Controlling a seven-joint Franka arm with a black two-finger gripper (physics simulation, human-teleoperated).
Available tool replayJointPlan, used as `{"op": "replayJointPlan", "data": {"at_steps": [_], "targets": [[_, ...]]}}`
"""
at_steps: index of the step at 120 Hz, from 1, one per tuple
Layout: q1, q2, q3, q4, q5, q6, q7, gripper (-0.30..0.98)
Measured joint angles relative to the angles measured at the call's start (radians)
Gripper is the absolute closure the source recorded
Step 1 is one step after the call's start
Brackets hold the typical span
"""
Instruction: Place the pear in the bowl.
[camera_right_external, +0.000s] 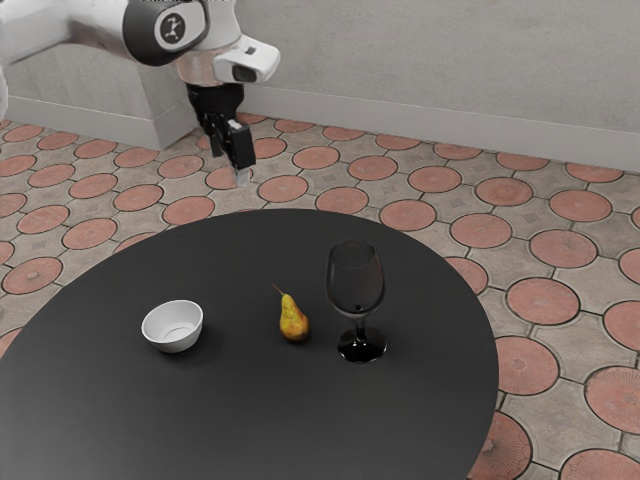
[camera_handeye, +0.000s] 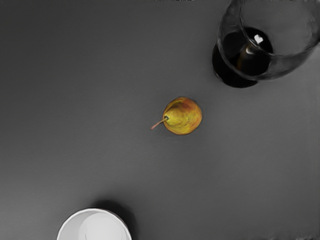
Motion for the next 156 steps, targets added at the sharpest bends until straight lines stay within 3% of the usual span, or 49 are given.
{"op": "replayJointPlan", "data": {"at_steps": [26, 40, 56, 85, 127, 156], "targets": [[-0.019, 0.064, -0.006, -0.055, -0.014, 0.003, 0.068, 0.0], [-0.022, 0.127, -0.009, -0.081, -0.059, 0.008, 0.08, 0.0], [0.006, 0.136, -0.009, -0.181, -0.157, 0.025, 0.072, 0.0], [0.055, 0.142, -0.007, -0.37, -0.252, 0.239, 0.04, 0.0], [0.089, 0.335, -0.006, -0.383, -0.315, 0.642, -0.035, 0.0], [0.082, 0.383, -0.007, -0.383, -0.38, 0.787, -0.066, 0.06]]}}
